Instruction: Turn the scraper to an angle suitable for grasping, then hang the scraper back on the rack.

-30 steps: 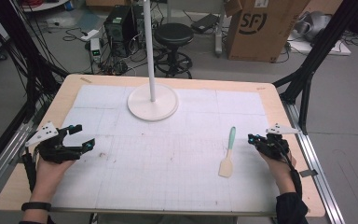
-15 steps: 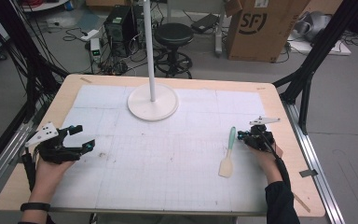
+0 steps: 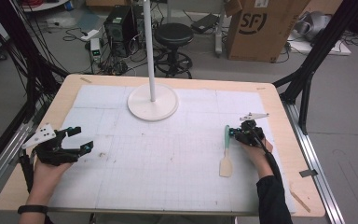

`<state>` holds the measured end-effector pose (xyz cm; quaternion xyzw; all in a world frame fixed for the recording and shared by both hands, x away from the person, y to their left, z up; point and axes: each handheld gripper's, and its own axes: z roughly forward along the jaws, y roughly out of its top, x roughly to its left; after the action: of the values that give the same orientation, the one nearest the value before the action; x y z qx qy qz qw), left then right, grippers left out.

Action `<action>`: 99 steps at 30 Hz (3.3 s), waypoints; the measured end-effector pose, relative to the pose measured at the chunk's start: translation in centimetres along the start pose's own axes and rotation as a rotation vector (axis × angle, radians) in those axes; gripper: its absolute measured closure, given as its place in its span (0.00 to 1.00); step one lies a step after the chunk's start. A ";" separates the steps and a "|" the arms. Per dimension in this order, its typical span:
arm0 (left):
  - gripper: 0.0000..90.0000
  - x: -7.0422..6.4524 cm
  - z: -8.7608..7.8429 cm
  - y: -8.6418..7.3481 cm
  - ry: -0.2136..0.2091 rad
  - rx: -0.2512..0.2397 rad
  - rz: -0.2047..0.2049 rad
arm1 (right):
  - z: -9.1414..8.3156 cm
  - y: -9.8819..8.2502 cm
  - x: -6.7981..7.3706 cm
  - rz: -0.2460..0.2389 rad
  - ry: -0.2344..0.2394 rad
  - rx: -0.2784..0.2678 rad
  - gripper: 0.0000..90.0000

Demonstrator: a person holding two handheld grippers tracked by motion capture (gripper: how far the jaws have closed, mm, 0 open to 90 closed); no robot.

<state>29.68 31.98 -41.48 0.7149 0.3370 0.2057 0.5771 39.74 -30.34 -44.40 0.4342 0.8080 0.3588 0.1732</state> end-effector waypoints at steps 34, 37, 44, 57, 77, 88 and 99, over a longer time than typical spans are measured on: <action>0.18 0.4 -0.6 -0.5 -0.005 -0.005 -0.020 | -0.2 4.3 5.6 -0.103 0.171 -0.079 0.65; 0.17 0.5 -0.6 -0.5 -0.003 -0.004 -0.019 | -1.8 3.9 5.0 -0.088 0.160 -0.122 0.60; 0.17 0.9 -0.8 -0.7 0.012 -0.007 -0.027 | -5.8 0.7 3.5 -0.036 0.106 -0.234 0.37; 0.17 1.3 -1.2 -0.8 0.020 -0.019 -0.041 | -7.8 -2.5 2.3 0.045 0.074 -0.332 0.18; 0.17 0.9 -1.3 -0.6 0.026 -0.014 -0.039 | -8.0 -2.3 6.2 -0.034 0.151 -0.247 0.30; 0.17 0.9 -1.2 -0.6 0.020 -0.006 -0.040 | -5.0 -1.7 8.2 -0.039 0.126 -0.142 0.40; 0.17 0.8 -1.0 -0.7 0.017 0.008 -0.040 | -2.7 -1.6 9.5 -0.048 0.093 -0.061 0.57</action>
<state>29.42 33.32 -42.00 0.7085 0.3569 0.1986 0.5755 31.84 -24.20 -43.38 0.3919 0.8141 0.3988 0.1572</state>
